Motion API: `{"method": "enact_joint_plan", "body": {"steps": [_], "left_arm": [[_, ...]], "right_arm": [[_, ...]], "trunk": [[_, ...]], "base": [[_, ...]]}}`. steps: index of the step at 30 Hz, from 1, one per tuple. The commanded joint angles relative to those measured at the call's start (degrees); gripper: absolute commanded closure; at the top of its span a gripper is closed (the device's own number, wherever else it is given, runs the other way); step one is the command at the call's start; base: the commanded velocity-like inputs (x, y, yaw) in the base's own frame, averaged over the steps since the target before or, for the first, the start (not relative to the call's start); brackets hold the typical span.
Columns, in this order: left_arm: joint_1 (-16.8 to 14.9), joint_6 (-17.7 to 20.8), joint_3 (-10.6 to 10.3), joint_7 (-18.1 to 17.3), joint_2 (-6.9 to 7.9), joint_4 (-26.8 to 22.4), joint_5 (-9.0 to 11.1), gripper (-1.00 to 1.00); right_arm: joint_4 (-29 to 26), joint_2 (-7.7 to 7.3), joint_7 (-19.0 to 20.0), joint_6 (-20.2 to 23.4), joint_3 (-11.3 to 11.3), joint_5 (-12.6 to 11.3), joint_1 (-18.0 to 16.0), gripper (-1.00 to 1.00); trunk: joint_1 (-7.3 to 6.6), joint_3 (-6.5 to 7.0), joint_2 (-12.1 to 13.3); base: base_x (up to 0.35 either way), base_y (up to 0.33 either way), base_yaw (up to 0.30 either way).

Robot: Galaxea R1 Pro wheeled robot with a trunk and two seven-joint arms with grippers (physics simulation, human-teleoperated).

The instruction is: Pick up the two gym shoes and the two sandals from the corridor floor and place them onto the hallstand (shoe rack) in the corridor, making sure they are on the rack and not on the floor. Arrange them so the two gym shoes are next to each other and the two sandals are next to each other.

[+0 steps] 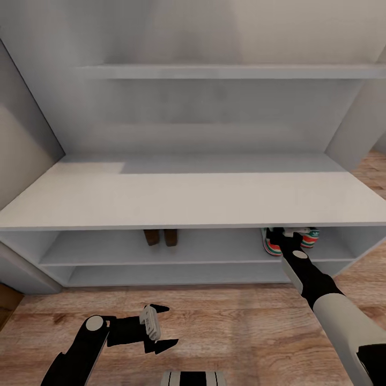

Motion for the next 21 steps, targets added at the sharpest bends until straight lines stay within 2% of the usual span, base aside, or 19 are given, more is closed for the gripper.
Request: {"method": "enact_joint_plan", "body": {"steps": [1, 21], "left_arm": [[0.0, 0.0, 0.0, 0.0, 0.00, 0.0, 0.0, -1.00], [0.0, 0.0, 0.0, 0.0, 0.00, 0.0, 0.0, -1.00]], "right_arm": [[0.0, 0.00, 0.0, 0.0, 0.0, 0.0, 0.0, -1.00], [0.0, -0.01, 0.0, 0.0, 0.0, -0.1, 0.0, -1.00]], "trunk": [[0.00, 0.00, 0.0], [0.00, 0.00, 0.0]], "base": [[0.000, 0.000, 0.000], [0.000, 0.000, 0.000]]}}
